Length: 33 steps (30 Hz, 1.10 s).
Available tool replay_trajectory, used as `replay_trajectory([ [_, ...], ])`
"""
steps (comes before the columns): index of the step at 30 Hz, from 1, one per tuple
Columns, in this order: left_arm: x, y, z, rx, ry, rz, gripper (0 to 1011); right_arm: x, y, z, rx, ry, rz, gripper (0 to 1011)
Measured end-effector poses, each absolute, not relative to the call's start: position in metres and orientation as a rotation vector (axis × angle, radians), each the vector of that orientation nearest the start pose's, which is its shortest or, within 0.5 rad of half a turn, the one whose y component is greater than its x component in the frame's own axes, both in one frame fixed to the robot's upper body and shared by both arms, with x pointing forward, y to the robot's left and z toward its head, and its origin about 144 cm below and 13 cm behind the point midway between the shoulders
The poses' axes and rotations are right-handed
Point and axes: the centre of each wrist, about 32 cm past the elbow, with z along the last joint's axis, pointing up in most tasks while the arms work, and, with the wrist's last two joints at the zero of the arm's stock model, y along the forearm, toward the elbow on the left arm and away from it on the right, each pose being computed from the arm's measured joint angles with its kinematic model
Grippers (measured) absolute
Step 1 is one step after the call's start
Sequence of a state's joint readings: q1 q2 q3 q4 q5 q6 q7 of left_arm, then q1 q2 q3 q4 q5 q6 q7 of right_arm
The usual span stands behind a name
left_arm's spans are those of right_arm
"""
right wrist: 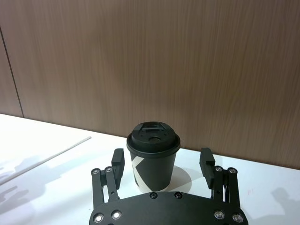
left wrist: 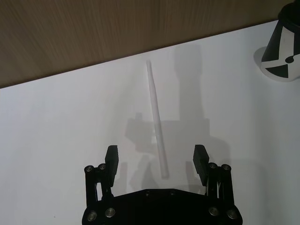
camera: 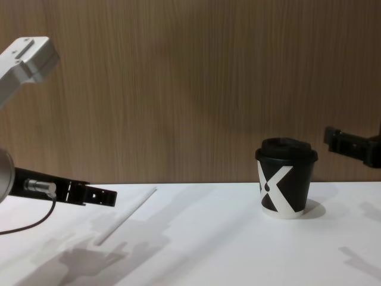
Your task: Pick up the straw with one hand, pass it to the other hand, and insert it into the cup.
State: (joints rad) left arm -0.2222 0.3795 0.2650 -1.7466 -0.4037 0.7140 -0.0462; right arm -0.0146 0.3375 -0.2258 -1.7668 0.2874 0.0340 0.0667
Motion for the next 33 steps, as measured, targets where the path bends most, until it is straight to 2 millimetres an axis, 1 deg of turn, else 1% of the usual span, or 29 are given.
replay_trajectory([
  [33,0.502,0.225,1.236,0.455,0.261,1.223,1003,0.443,-0.237,1.189,0.026,-0.075,-1.229,1001],
])
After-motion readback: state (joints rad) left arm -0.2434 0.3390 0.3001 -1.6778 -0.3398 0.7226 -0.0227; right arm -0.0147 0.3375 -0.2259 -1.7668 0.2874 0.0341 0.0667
